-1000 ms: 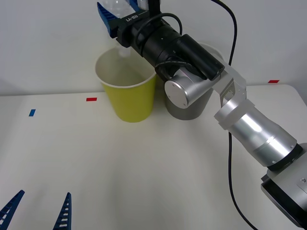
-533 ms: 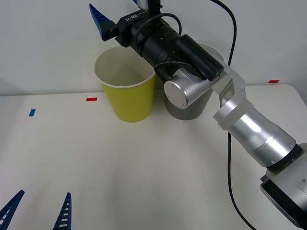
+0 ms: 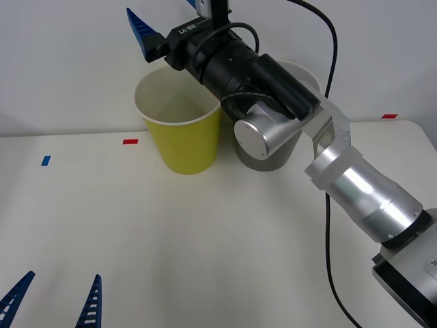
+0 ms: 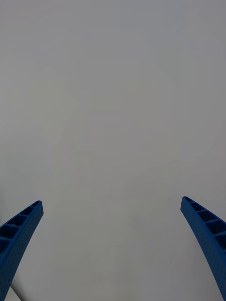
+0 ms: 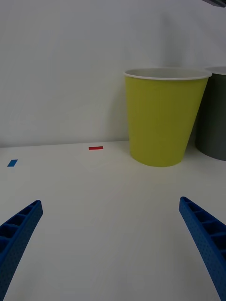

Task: Put cans in the gray bin and PET bottles in the light green bin.

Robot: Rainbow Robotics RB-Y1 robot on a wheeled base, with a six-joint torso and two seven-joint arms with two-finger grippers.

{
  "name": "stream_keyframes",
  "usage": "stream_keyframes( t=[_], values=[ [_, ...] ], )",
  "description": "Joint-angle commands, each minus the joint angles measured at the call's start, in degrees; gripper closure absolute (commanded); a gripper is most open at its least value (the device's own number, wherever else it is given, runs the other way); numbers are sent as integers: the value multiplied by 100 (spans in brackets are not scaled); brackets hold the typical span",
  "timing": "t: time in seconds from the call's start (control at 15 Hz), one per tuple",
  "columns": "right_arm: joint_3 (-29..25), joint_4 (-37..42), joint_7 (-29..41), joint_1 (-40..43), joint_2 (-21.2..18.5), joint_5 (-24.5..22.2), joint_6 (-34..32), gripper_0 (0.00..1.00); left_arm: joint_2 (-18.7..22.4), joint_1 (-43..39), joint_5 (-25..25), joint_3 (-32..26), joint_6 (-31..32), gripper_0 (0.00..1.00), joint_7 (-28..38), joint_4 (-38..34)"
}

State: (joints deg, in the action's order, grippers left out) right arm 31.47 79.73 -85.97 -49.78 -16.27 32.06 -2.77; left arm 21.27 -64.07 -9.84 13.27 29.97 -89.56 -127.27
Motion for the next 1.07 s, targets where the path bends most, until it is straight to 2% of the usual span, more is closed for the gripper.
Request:
stream_keyframes(
  t=[0.07,0.2,0.33,0.47,0.67,0.87,1.07],
  values=[
    [-114,1044,37,328,-377,11,1182,0,0,0,0,0,0,0,0,0],
    [-317,1853,256,618,-746,46,1850,0,0,0,0,0,0,0,0,0],
    [-448,2468,740,952,-1045,-42,2122,0,0,0,0,0,0,0,0,0],
    [-633,3040,1170,1163,-1282,-420,2562,0,0,0,0,0,0,0,0,0],
    [-1187,4411,2040,1866,-1713,-860,3555,0,0,0,0,0,0,0,0,0],
    [-1661,5518,2489,2921,-1994,-1369,3739,0,0,0,0,0,0,0,0,0],
    [-2356,6388,2410,4187,-1880,-1484,3739,0,0,0,0,0,0,0,0,0]
  ],
)
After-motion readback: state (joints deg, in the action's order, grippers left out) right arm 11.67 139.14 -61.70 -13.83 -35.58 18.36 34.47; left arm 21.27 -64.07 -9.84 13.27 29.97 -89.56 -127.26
